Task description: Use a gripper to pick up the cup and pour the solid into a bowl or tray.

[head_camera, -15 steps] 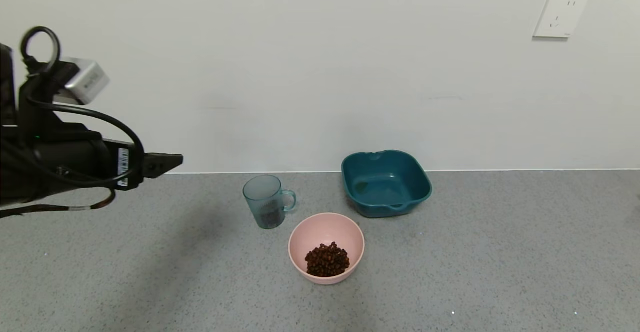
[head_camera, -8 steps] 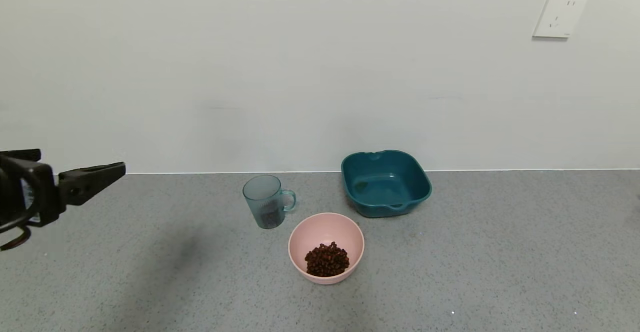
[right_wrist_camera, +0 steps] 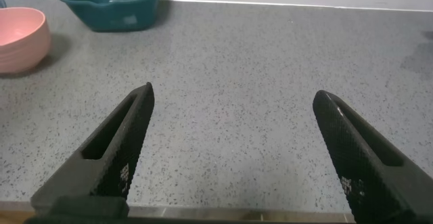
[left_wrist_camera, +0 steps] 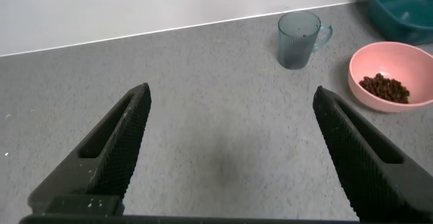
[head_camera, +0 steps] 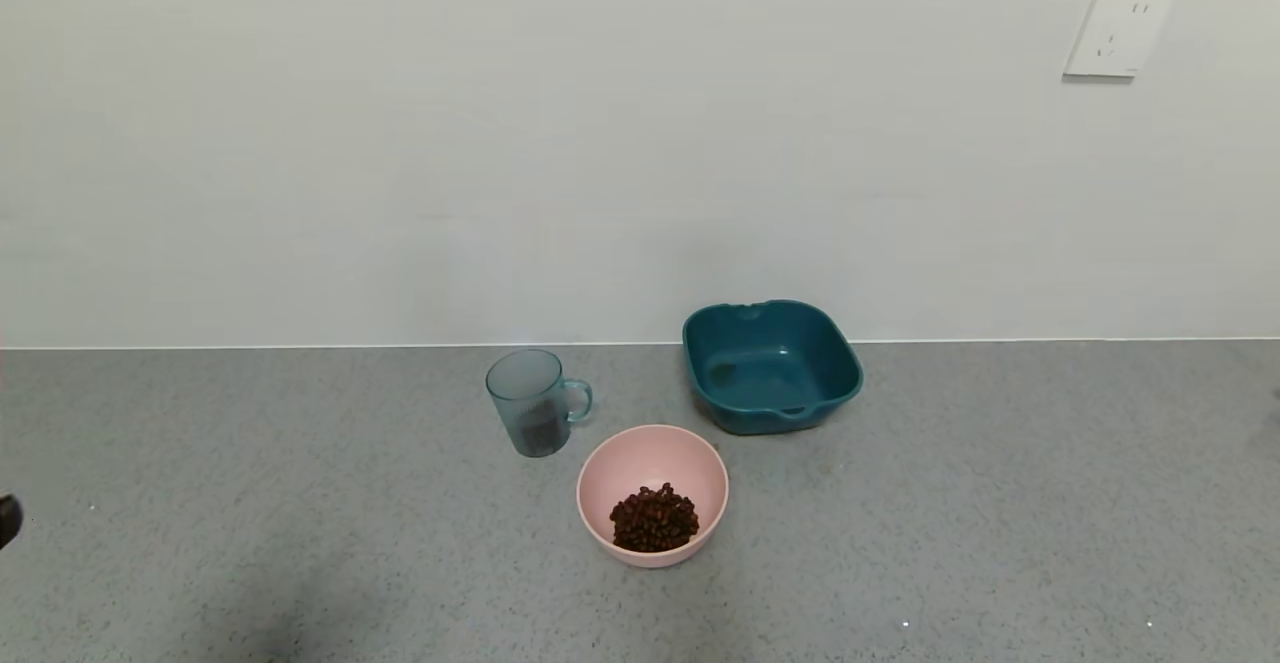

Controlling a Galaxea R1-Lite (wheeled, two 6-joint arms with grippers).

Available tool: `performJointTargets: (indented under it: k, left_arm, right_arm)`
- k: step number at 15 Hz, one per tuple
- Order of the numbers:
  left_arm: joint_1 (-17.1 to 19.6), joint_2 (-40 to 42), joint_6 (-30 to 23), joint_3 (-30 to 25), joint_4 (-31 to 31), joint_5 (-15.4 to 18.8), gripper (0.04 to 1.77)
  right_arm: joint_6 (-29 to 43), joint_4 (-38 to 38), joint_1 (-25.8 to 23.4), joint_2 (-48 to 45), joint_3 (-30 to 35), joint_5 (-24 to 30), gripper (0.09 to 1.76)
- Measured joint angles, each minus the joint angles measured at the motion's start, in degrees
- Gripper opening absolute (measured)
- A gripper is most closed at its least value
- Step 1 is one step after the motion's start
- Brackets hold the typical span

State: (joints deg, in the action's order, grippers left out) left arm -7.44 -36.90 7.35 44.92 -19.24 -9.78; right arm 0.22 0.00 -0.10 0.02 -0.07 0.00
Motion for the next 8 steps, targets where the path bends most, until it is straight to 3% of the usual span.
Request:
performJointTargets:
  k: [4, 8]
  left_arm:
    - [1.21, 8.4, 0.72, -2.69, -1.35, -0.94, 1.72]
    - [6.8, 13.73, 1.82, -2.76, -4.93, -0.13, 1.72]
  right_arm:
    - [0.0, 0.0, 0.02, -0.02, 0.0, 0.0, 1.71]
    - [0.0, 0.0, 0.0, 0.0, 0.0, -0.02, 1.71]
